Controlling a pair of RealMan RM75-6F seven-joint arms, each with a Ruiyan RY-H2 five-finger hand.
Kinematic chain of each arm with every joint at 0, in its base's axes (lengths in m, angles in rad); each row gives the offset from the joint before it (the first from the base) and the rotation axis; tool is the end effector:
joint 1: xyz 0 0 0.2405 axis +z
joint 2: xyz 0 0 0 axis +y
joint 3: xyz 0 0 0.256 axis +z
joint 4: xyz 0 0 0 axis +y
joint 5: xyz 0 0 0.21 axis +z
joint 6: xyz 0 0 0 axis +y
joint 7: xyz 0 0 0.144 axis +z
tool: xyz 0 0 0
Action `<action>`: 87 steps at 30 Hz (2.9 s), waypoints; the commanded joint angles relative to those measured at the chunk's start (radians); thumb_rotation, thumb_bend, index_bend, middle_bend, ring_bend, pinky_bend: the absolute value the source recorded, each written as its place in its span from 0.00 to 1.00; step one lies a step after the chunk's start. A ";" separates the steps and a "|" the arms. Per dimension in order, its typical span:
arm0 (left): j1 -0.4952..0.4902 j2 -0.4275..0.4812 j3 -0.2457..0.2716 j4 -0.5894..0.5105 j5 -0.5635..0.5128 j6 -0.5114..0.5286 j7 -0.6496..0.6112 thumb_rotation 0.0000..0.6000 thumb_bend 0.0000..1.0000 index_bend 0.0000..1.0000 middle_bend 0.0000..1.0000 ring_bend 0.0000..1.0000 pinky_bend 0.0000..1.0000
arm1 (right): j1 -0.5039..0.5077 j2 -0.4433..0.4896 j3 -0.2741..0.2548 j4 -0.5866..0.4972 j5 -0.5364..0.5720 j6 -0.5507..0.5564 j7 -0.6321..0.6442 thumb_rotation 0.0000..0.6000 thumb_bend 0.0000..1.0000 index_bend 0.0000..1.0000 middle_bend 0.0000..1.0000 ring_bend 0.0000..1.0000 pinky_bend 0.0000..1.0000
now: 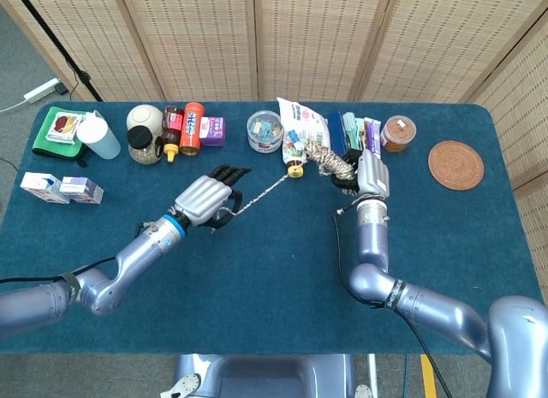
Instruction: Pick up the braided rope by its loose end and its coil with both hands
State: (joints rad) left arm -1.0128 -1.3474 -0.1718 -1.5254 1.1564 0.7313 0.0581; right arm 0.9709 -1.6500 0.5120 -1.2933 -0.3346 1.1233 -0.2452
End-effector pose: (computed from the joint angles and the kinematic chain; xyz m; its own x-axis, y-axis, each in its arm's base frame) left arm -0.0750 0.3856 0.0209 0.4709 0.3360 0.8157 0.7920 -0.5683 -0.2231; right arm -0.1215 -0.4415 0.0274 -0.1918 -0.0422 0.9805 -0.9516 0.2523 -0.1753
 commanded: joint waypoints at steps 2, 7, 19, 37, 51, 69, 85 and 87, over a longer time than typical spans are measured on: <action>0.010 0.025 0.008 -0.046 0.030 0.014 0.014 1.00 0.50 0.62 0.00 0.00 0.00 | 0.000 -0.023 0.006 0.042 0.007 -0.010 -0.030 1.00 0.64 0.67 0.64 0.54 0.77; 0.008 0.045 0.000 -0.085 0.040 0.021 0.025 1.00 0.50 0.62 0.00 0.00 0.00 | -0.005 -0.035 0.001 0.067 -0.009 -0.014 -0.059 1.00 0.64 0.67 0.64 0.54 0.77; -0.031 0.036 -0.045 -0.134 -0.060 -0.007 0.058 1.00 0.49 0.62 0.00 0.00 0.00 | -0.012 -0.058 -0.039 0.054 -0.073 0.001 -0.143 1.00 0.64 0.68 0.64 0.54 0.77; -0.118 0.003 -0.157 -0.182 -0.225 0.034 0.087 1.00 0.49 0.62 0.00 0.00 0.00 | -0.041 -0.057 -0.115 -0.020 -0.174 -0.034 -0.215 1.00 0.64 0.68 0.64 0.54 0.77; -0.181 -0.072 -0.259 -0.059 -0.419 0.069 0.030 1.00 0.49 0.62 0.00 0.00 0.00 | -0.093 0.073 -0.166 -0.224 -0.253 -0.210 -0.147 1.00 0.64 0.69 0.64 0.54 0.77; -0.207 -0.204 -0.187 0.192 -0.525 0.033 0.067 1.00 0.49 0.62 0.00 0.00 0.00 | -0.217 0.269 -0.045 -0.416 -0.586 -0.584 0.334 1.00 0.64 0.69 0.64 0.54 0.76; -0.174 -0.239 -0.151 0.252 -0.493 0.002 0.061 1.00 0.49 0.57 0.00 0.00 0.00 | -0.219 0.299 -0.010 -0.429 -0.661 -0.550 0.511 1.00 0.64 0.69 0.64 0.54 0.76; -0.170 -0.238 -0.150 0.249 -0.489 0.001 0.061 1.00 0.49 0.54 0.00 0.00 0.00 | -0.215 0.303 -0.014 -0.429 -0.660 -0.545 0.520 1.00 0.64 0.69 0.64 0.54 0.76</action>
State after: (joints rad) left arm -1.1830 -1.5855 -0.3218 -1.2754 0.6670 0.7327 0.1187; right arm 0.7544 -1.3486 0.4995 -1.7224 -0.9949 0.5769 0.2732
